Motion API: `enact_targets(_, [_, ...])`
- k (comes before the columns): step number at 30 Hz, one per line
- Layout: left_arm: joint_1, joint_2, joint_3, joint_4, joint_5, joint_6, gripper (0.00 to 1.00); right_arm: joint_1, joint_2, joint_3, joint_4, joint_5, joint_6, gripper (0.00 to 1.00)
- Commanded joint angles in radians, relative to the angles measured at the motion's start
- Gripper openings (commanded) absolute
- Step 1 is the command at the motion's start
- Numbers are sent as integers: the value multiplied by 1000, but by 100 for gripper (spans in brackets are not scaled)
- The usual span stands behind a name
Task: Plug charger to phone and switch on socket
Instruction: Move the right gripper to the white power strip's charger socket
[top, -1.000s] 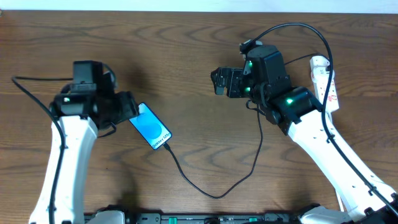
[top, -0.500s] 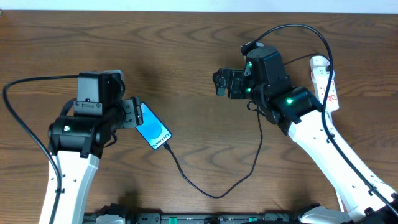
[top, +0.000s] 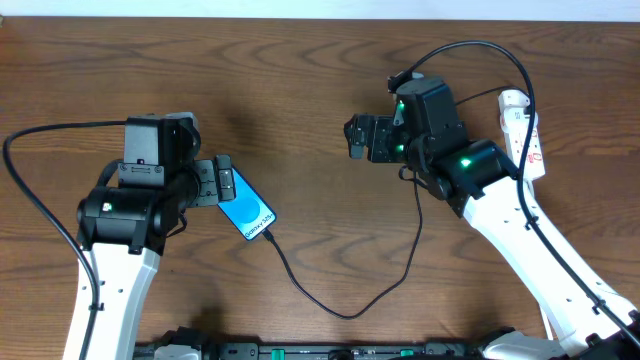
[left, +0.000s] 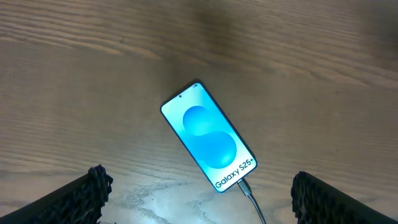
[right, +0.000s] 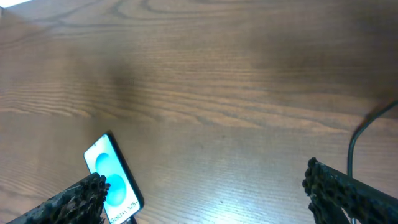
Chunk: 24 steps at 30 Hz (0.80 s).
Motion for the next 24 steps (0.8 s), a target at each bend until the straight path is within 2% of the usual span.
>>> enact_targets(1, [-3, 1, 16, -3, -13, 16, 95, -9, -2, 5, -16, 15, -8, 99])
enact_targets(7, [-3, 1, 16, -2, -13, 16, 95, -14, -2, 5, -17, 6, -35, 99])
enact_targets(13, [-3, 1, 16, -3, -13, 16, 95, -73, -2, 7, -44, -94, -101, 99])
enact_targets(18, [-3, 1, 16, -3, -13, 16, 95, -193, -2, 29, -109, -237, -162, 99])
enact_targets(24, [-3, 1, 16, -3, -13, 16, 95, -393, -2, 76, -277, -397, -282, 99])
